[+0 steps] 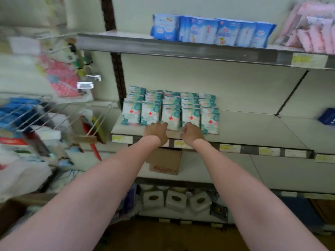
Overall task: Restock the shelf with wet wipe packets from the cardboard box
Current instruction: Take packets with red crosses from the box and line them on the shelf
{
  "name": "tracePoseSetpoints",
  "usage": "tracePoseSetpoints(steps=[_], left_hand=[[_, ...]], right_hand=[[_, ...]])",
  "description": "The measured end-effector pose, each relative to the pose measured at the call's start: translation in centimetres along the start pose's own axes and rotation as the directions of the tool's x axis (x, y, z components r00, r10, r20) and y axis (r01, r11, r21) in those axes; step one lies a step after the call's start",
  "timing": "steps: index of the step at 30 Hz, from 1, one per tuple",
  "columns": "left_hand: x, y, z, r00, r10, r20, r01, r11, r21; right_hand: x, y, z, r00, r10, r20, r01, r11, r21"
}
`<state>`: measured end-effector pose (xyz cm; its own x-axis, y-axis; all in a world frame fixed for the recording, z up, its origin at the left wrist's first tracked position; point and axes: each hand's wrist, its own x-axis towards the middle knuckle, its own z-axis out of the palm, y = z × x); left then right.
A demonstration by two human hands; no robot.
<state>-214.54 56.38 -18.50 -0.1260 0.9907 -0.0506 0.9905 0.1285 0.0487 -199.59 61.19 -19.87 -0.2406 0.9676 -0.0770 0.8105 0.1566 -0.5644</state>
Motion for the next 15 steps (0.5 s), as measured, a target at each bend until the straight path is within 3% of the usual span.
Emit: tracePoseSetpoints(steps=[3,6,9,15], left_hand=[[-4.3,-6.1,1.3,0.992,-0.122,0.038,0.123,0.992,-0.017],[-9.3,-12.2,3.0,0.974,-0.224,0.037,0.226,0.973,-0.056],[-15.0,-17.5,4.6,0.952,-0.296,0.077,0.302,0.950,-0.076],[-25.2,-25.5,9.4,0.872,-0.451,0.189,0.470,0.880,-0.068]], right_hand=[[-2.8,-4.9,4.0,0.996,-0.021,0.090,0.027,0.997,-0.073],[-6.1,-8.9,8.7,0.976,-0.127,0.178,0.152,0.979,-0.134],[-9.6,-12.6,13.7,0.926,-0.254,0.280,0.293,0.950,-0.109],[-15.6,-19.2,23.7,0.842,-0.332,0.426,0.404,0.911,-0.089]])
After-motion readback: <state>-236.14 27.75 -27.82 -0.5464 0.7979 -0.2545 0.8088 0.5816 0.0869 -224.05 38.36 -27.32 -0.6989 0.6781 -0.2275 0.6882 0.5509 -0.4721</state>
